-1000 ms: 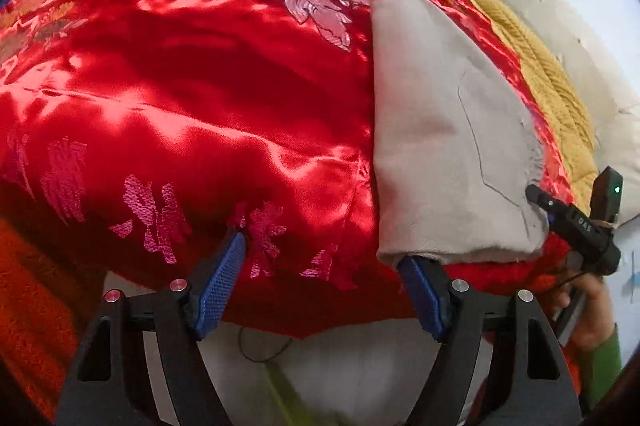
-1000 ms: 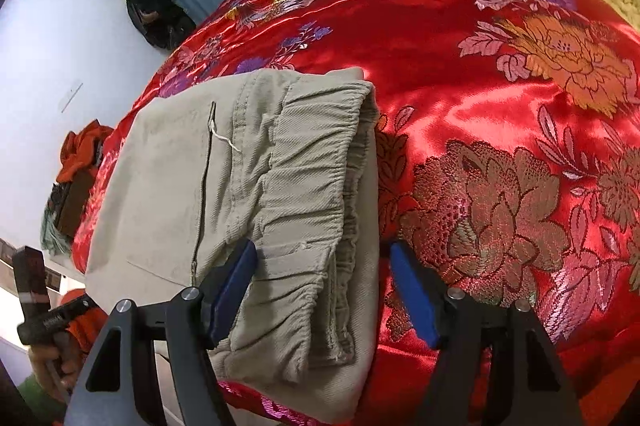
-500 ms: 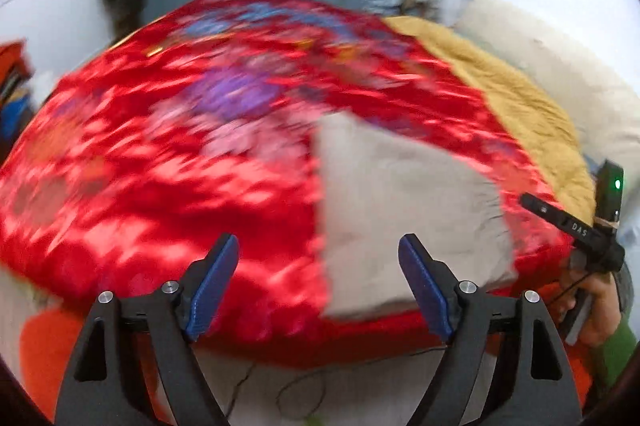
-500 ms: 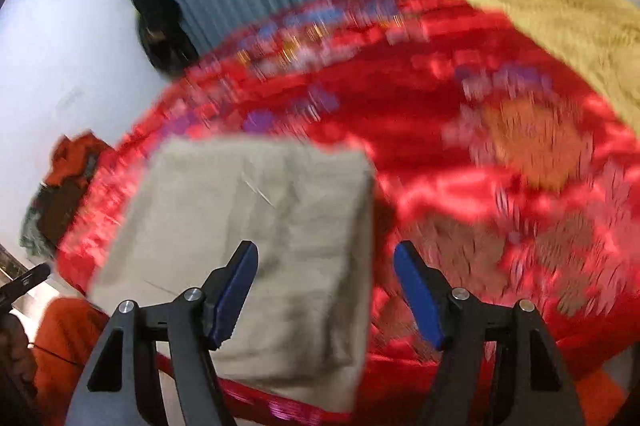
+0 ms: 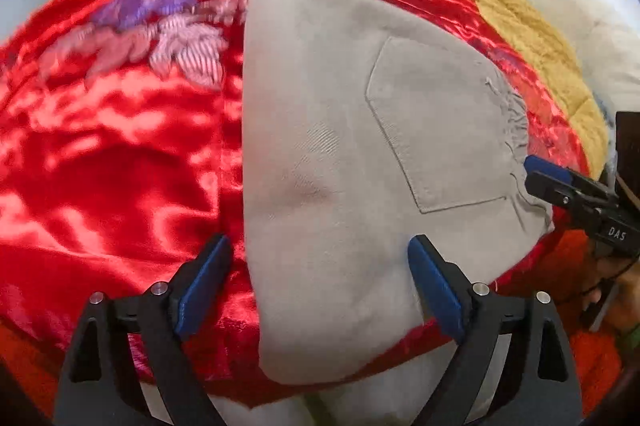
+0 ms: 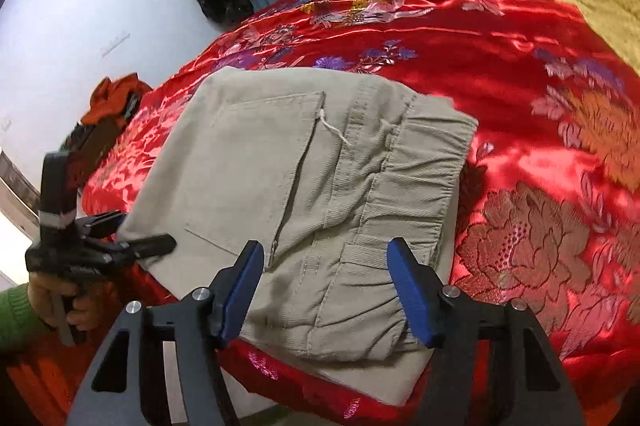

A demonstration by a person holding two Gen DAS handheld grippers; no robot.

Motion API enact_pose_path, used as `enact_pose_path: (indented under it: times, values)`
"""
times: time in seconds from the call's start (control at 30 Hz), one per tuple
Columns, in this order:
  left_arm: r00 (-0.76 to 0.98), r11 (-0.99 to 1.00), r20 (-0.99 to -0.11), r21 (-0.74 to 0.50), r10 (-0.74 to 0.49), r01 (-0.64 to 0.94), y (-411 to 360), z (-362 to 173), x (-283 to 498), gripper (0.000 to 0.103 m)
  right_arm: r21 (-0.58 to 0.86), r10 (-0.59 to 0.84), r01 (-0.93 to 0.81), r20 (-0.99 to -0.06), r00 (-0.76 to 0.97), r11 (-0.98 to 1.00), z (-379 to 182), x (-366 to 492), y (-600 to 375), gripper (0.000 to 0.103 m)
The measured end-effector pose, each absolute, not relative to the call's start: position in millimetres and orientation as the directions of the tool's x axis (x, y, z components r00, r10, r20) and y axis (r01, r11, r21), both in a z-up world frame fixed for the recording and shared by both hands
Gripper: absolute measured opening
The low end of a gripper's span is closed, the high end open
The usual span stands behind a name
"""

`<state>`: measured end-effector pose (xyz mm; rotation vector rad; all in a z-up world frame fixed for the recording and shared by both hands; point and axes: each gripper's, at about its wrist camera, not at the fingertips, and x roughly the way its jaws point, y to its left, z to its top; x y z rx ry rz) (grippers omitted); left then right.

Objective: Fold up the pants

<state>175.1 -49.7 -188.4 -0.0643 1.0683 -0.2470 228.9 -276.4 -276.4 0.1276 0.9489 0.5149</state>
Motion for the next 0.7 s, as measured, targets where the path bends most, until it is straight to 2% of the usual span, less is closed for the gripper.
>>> enact_pose_path:
  times: [0.17, 0.37, 0.7]
  values:
    - [0.530, 0.980, -0.831, -0.081, -0.167, 0.182, -54.0, -150.6, 163.9, 0.091, 0.392, 0.513, -0.333, -0.695, 0.504, 0.858, -266.6, 219.5, -291.1, 0.064]
    - [0.556, 0.988, -0.831, 0.070, -0.019, 0.138, -54.0, -147.3, 175.7, 0.091, 0.474, 0.520, -0.244, -0.634, 0.573, 0.846, -258.9, 212.9, -326.8, 0.068]
    - [0.546, 0.984, -0.835, 0.142, 0.060, 0.108, -55.3, -148.5, 181.4, 0.091, 0.477, 0.503, -0.206, -0.661, 0.557, 0.854, -266.0, 216.4, -332.6, 0.068]
